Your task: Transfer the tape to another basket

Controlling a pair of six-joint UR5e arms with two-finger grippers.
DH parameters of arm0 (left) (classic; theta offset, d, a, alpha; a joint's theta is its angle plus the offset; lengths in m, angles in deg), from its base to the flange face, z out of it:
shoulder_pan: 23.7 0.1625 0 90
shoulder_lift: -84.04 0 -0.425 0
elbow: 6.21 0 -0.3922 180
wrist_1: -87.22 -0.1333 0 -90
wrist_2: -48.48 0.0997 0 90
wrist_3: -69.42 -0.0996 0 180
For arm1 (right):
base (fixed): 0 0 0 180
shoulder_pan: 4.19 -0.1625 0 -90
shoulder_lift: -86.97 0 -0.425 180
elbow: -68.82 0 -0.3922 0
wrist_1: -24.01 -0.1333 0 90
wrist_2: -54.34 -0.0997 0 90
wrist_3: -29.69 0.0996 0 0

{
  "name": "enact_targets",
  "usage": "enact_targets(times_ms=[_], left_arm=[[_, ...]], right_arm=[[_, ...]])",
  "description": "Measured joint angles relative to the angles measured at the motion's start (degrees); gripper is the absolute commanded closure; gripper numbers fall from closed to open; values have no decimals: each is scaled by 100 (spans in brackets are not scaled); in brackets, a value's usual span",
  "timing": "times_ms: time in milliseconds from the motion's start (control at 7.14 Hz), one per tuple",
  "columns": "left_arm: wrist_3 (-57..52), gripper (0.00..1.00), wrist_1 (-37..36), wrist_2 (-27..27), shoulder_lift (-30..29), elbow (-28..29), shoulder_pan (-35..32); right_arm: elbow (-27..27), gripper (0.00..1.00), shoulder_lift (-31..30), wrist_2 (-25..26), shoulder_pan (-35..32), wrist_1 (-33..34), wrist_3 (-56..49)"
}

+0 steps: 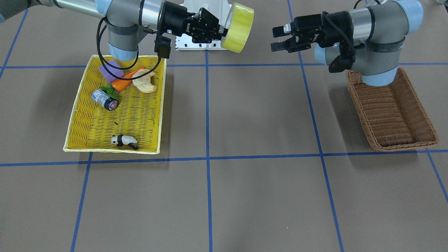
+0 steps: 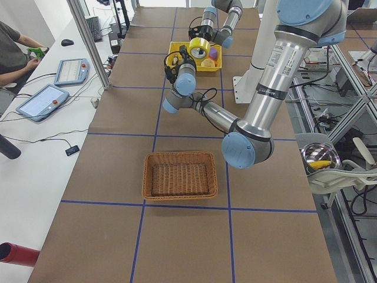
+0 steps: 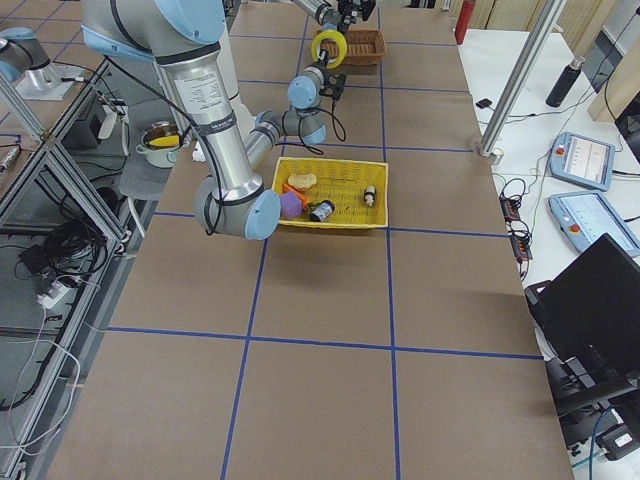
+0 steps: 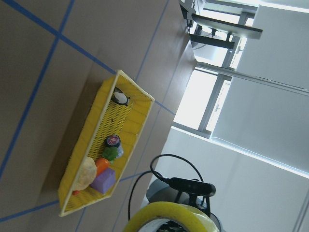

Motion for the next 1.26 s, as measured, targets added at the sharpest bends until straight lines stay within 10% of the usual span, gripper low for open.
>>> enact_targets(times_ms=[841,981,1121,1261], left_arm=[[36,27,323,119,-281,-33,480],[36,44,359,119,-281,-33,501],[35,84,378,119,-282,-39,519],[37,100,388,119,-282,-47,525]], right_arm=[[126,100,47,-101,157,-238,62],[126,100,47,-101,157,-242,62],[126,100,47,-104,157,-245,62],[127,75,47,-107,157,-246,62]])
